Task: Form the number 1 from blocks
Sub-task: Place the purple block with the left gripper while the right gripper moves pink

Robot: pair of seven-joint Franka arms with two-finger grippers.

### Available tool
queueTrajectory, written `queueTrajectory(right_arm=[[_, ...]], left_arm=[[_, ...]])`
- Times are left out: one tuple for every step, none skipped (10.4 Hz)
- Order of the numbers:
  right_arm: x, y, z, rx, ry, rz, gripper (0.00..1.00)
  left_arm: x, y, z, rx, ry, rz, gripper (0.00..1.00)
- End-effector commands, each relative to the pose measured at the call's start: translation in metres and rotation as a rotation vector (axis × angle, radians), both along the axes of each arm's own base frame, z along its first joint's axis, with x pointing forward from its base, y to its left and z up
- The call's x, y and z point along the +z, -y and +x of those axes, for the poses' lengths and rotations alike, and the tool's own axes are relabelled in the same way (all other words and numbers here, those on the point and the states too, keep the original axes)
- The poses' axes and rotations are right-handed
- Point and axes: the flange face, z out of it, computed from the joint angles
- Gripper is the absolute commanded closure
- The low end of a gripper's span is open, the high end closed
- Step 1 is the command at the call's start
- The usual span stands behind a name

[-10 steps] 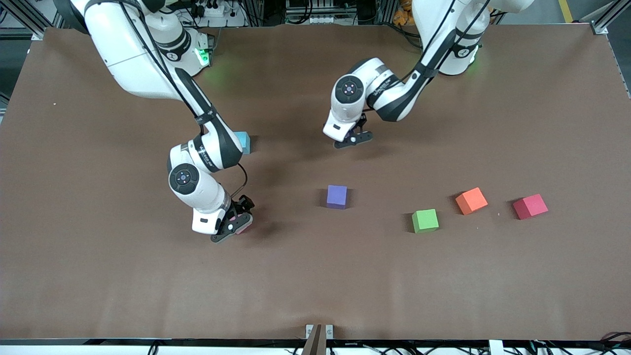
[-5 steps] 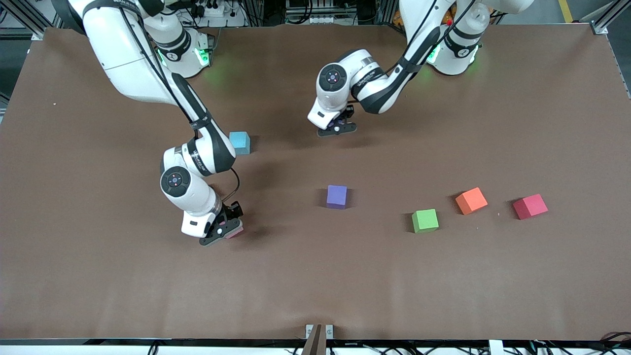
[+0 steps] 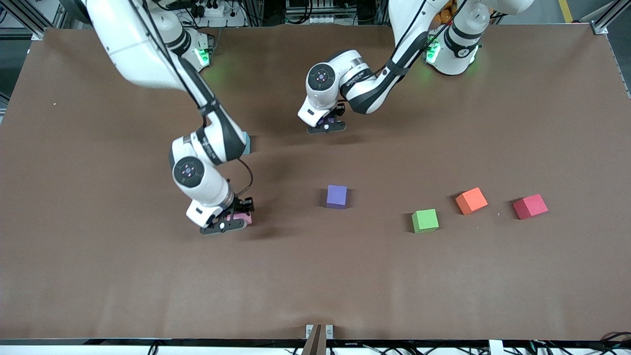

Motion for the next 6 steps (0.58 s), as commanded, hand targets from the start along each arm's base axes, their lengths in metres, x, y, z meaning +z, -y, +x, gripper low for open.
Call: queueTrajectory(right_arm=[[0.033,0.012,-0.039,-0.119,-0.025,-0.01,0.46],[0.036,0.01,-0.056,-0.137,-0.037,-0.016,0.46],[0.04,0.006,-0.073,-0.166,-0.047,-0.02,0.46],[0.041,-0.006,-0.091,-0.186,-0.056,-0.025,0.46],[0.046,-0.017,-0.102,-0.219,-0.06,-0.027,0.46],[0.048,-0.035,-0.113,-0.214,-0.063,-0.029,0.46]], left_arm=[[-0.016,0.005,0.001,-0.016,-0.003,0.009,0.0],[0.0,0.007,0.015,0.003,0.017,-0.003,0.0],[0.024,0.003,0.034,0.038,0.039,0.006,0.0],[0.053,-0.001,0.056,0.077,0.064,0.019,0.0],[0.081,-0.012,0.085,0.128,0.081,0.026,0.0],[0.098,-0.031,0.113,0.175,0.1,0.032,0.0]])
